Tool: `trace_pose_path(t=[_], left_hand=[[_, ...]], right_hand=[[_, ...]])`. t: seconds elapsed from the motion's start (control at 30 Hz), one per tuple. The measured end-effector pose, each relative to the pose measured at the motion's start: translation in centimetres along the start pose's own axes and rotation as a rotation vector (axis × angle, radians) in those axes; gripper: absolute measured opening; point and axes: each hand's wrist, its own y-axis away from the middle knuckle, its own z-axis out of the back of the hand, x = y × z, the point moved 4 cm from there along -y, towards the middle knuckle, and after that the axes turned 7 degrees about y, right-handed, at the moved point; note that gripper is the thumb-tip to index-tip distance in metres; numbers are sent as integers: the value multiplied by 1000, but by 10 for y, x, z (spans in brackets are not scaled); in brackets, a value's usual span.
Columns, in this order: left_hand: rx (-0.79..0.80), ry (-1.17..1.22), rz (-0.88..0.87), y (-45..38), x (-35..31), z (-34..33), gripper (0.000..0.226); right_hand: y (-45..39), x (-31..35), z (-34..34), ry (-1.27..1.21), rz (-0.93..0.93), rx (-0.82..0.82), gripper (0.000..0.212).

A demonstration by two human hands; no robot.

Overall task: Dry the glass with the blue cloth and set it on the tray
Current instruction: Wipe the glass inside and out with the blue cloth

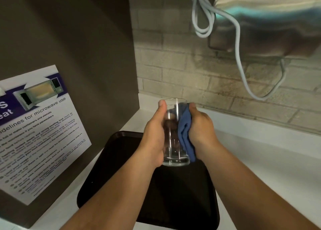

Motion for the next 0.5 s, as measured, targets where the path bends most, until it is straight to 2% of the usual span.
trace_pose_path(t=[0.07, 0.13, 0.2, 0.27, 0.33, 0.4, 0.5], left_hand=[[-52, 23, 15, -1, -5, 0, 73], [-146, 36, 18, -4, -7, 3, 75], [-202, -19, -25, -7, -9, 5, 75], [-181, -105, -84, -9, -7, 4, 64], [-119, -101, -78, -8, -2, 1, 56], [-75, -47, -28, -5, -1, 1, 64], [-65, -15, -32, -3, -8, 2, 65]], right_hand=[[11, -10, -5, 69, -1, 105, 51], [31, -24, -11, 173, 13, 127, 46], [48, -26, -18, 313, 171, 69, 33], [52, -22, -23, 380, 342, -9, 21], [42, -7, -22, 371, 402, -86, 23], [19, 5, -15, 269, 299, -104, 27], [-3, 7, -5, 79, 93, -13, 46]])
